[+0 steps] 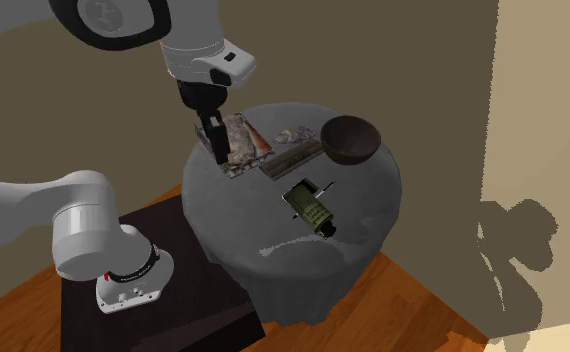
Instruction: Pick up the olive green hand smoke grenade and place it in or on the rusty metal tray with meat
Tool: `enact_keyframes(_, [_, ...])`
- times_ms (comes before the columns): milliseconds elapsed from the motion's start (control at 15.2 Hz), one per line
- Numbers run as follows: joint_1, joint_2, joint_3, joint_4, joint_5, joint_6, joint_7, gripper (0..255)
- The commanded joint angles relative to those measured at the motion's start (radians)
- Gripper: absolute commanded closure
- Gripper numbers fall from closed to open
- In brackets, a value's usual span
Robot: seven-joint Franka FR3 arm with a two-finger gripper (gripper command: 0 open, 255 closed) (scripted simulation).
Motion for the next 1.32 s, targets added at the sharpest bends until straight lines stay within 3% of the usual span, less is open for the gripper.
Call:
enact_keyframes(0, [0.0, 0.0, 0.0, 0.0, 0.0, 0.0, 0.0, 0])
enact_keyframes(594, [-0.121, 0.212, 0.028, -0.064, 0.064, 0.32, 0.369, 0])
enact_keyframes(1254, [-0.239, 0.484, 0.019, -0.054, 0.103, 0.642, 0.739, 0])
